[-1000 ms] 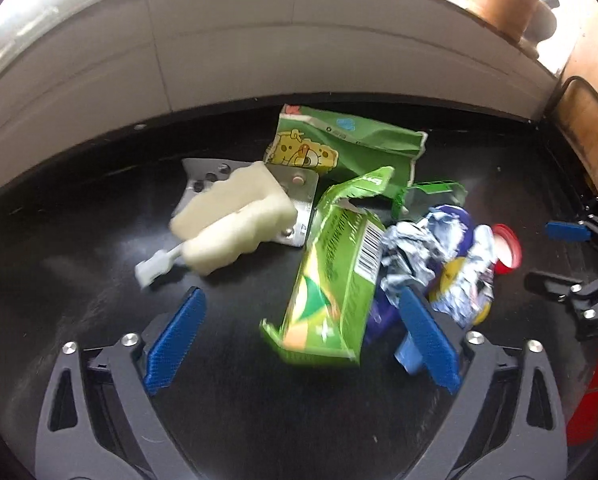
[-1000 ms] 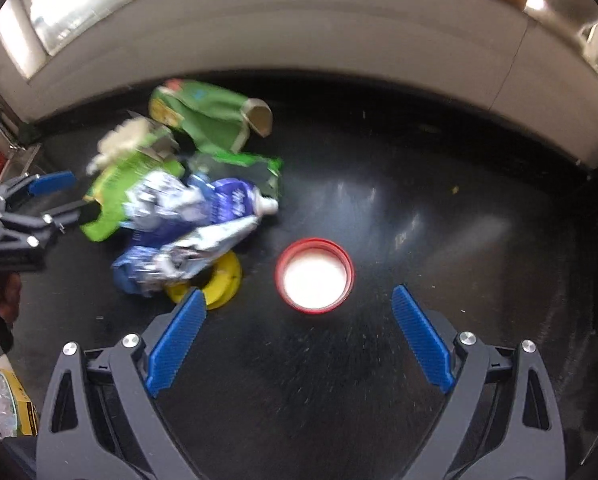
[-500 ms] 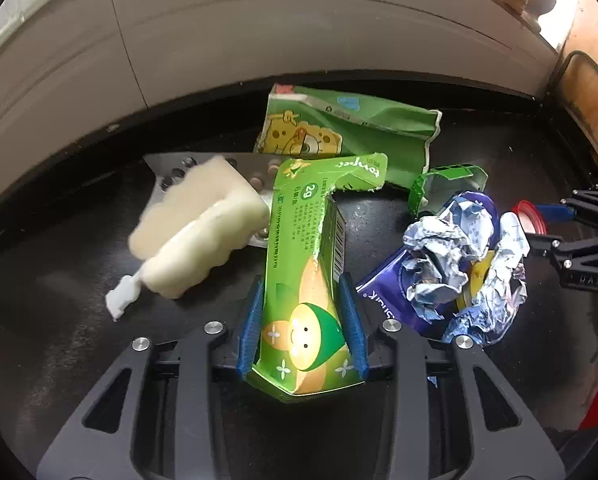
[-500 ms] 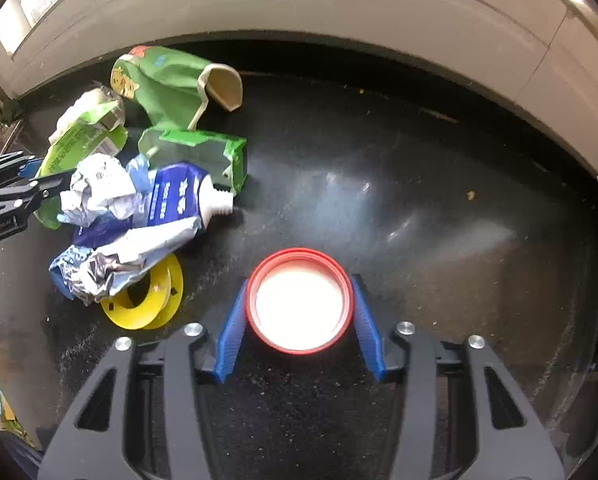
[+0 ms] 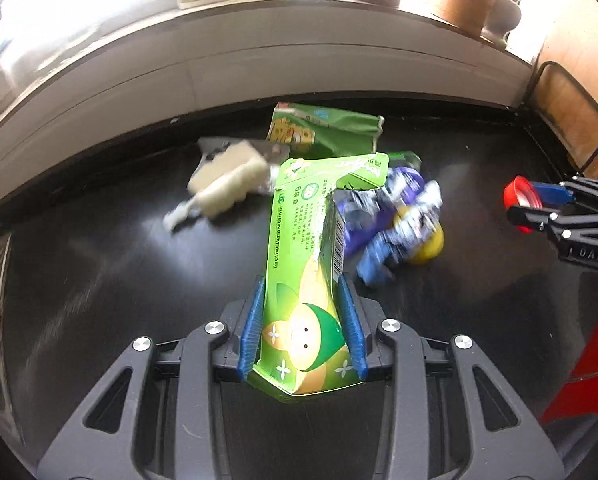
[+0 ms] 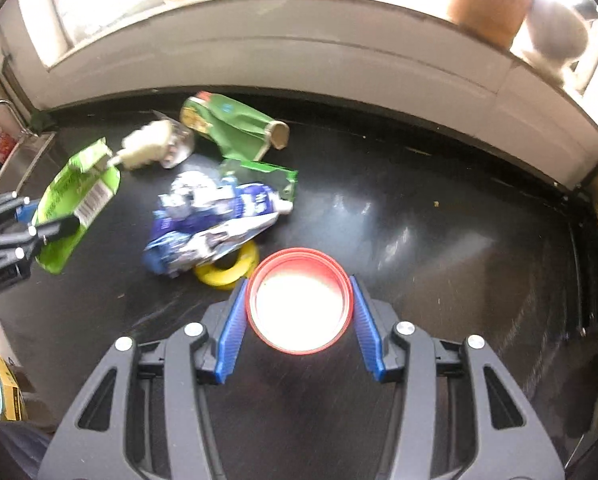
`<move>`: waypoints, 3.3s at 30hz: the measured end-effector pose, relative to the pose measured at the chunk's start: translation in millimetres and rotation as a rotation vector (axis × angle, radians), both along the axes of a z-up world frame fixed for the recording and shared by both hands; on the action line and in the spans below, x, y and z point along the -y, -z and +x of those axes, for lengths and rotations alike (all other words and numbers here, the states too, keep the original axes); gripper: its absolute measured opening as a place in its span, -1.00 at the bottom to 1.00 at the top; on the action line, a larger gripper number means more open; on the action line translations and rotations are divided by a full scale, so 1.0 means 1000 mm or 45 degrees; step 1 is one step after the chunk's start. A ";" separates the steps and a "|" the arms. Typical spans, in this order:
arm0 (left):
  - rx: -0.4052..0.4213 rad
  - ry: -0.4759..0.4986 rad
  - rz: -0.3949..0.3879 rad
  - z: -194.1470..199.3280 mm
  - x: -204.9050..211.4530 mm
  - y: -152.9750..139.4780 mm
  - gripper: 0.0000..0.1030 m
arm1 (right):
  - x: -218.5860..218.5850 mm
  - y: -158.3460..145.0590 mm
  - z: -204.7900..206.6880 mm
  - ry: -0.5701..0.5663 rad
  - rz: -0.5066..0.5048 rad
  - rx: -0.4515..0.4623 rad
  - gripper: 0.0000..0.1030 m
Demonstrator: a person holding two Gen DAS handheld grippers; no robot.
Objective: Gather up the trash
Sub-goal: 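Grasp the green juice carton with the left tool while the right tool grasps the red lid, then carry carton and red lid to the black bin and open both tools over it, then bring both empty tools back over the counter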
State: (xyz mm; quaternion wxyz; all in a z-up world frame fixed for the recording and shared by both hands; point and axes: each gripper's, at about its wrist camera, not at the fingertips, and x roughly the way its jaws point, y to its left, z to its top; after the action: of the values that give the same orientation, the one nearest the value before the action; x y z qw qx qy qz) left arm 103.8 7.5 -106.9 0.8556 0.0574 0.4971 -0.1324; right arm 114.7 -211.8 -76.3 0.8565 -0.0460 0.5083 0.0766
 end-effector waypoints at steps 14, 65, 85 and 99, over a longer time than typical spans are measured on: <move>0.028 -0.056 -0.001 -0.074 -0.032 -0.024 -0.30 | -0.039 -0.031 -0.050 -0.055 0.016 0.063 -0.04; -0.145 -1.483 -0.196 -0.444 -0.413 0.155 -0.22 | -0.674 0.129 -0.274 -1.653 -0.003 -0.379 -0.02; -0.082 -1.374 -0.100 -0.426 -0.376 0.077 0.69 | -0.593 0.027 -0.217 -1.440 0.142 -0.195 0.61; 0.162 -0.433 -0.154 -0.211 -0.200 -0.042 0.84 | -0.259 -0.089 -0.092 -0.402 0.140 0.135 0.67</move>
State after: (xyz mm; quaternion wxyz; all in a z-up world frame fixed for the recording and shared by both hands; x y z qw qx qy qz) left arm -107.3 207.2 -64.5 0.8972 -0.0709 0.4357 -0.0117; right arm 22.6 46.7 12.9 0.8606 -0.0823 0.4439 0.2355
